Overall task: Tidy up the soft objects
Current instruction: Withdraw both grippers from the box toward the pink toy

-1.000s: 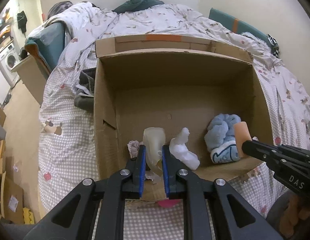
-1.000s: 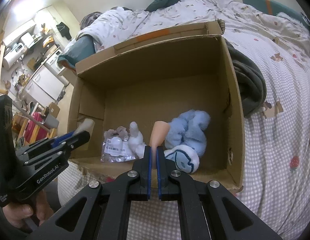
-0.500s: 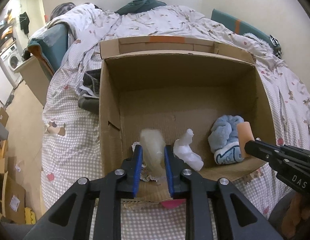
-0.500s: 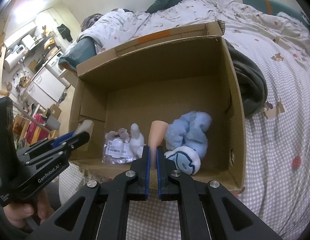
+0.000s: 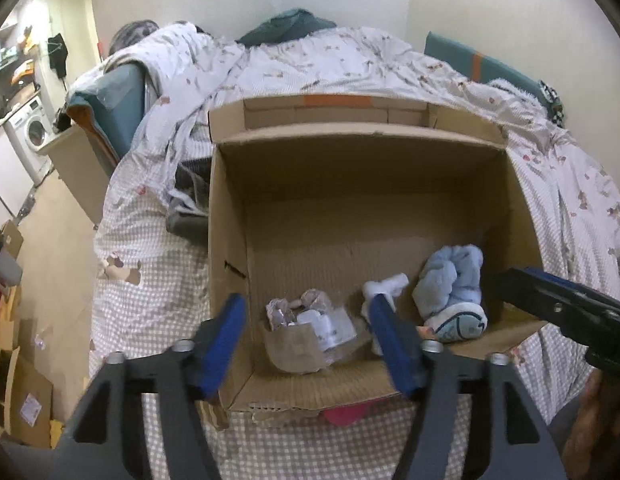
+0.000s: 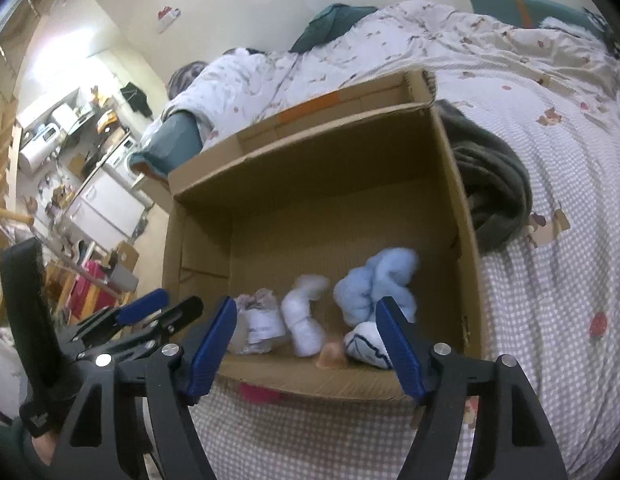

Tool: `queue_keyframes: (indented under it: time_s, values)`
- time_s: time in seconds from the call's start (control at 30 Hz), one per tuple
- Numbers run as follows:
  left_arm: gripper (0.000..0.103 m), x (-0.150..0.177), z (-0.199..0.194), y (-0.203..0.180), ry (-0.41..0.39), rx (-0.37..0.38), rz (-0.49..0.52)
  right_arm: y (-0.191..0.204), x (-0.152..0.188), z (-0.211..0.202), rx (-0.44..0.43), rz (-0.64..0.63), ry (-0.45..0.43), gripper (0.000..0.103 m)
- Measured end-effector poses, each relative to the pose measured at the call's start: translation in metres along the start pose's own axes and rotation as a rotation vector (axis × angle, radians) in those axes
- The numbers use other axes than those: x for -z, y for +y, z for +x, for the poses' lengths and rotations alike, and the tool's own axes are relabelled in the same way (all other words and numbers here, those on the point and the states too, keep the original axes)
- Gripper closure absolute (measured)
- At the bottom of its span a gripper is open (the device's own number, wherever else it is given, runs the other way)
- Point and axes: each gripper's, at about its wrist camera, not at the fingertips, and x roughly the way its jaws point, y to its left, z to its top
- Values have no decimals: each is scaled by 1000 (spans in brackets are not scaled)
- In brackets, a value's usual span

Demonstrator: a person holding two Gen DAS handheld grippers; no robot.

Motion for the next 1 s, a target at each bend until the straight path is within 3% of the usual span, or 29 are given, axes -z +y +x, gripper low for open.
queue_keyframes:
  time_s: [0.47, 1.0]
  values:
    - [35, 1, 6, 4, 32, -41, -6, -3, -2, 8, 23, 18, 32, 27]
    - [35, 10, -21, 26, 10, -80, -27, -1, 5, -1, 53, 9, 38, 27]
